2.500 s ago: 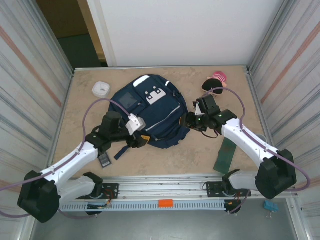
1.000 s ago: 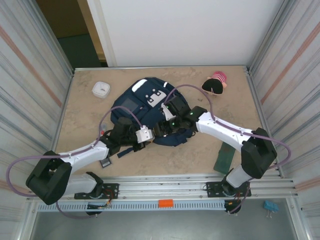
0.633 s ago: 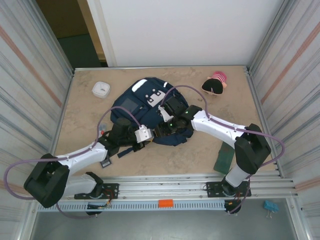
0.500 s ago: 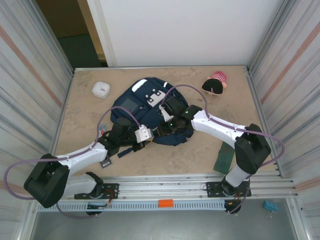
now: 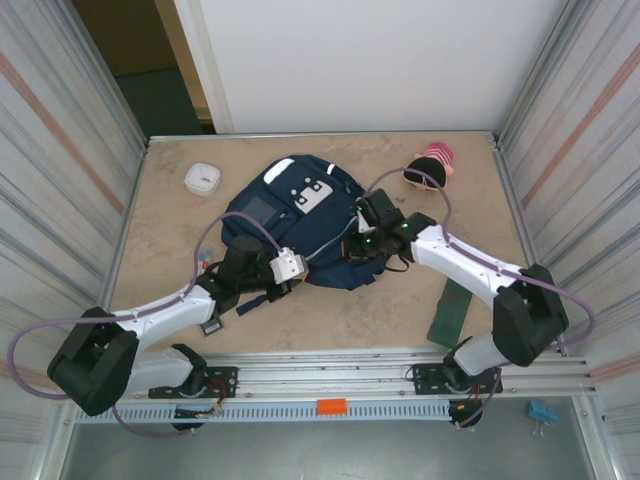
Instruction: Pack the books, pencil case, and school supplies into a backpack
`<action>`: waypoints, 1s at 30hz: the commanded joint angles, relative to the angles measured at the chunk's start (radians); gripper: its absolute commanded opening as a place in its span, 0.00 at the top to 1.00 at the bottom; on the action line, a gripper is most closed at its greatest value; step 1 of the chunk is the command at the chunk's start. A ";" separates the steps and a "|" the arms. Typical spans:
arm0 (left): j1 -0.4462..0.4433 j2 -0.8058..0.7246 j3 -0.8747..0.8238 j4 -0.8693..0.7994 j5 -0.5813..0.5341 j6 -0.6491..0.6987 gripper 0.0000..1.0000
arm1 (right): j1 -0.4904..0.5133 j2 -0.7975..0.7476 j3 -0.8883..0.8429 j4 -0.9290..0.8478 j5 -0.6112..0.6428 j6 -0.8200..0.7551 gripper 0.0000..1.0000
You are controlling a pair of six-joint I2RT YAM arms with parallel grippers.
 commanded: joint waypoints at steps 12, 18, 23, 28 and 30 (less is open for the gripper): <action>0.019 -0.021 0.031 0.024 -0.084 -0.133 0.94 | -0.289 -0.241 -0.261 0.144 -0.098 0.147 1.00; 0.016 -0.078 0.087 -0.064 -0.202 -0.569 0.47 | -0.214 -0.272 -0.275 0.144 -0.068 0.154 1.00; 0.018 -0.123 0.152 -0.337 -0.428 -1.172 0.36 | -0.180 -0.257 -0.290 0.155 -0.074 0.153 1.00; 0.017 -0.115 0.107 -0.445 -0.411 -1.622 0.35 | -0.163 -0.239 -0.273 0.139 -0.074 0.138 1.00; 0.017 -0.110 0.070 -0.423 -0.381 -1.750 0.35 | -0.154 -0.236 -0.270 0.139 -0.073 0.137 1.00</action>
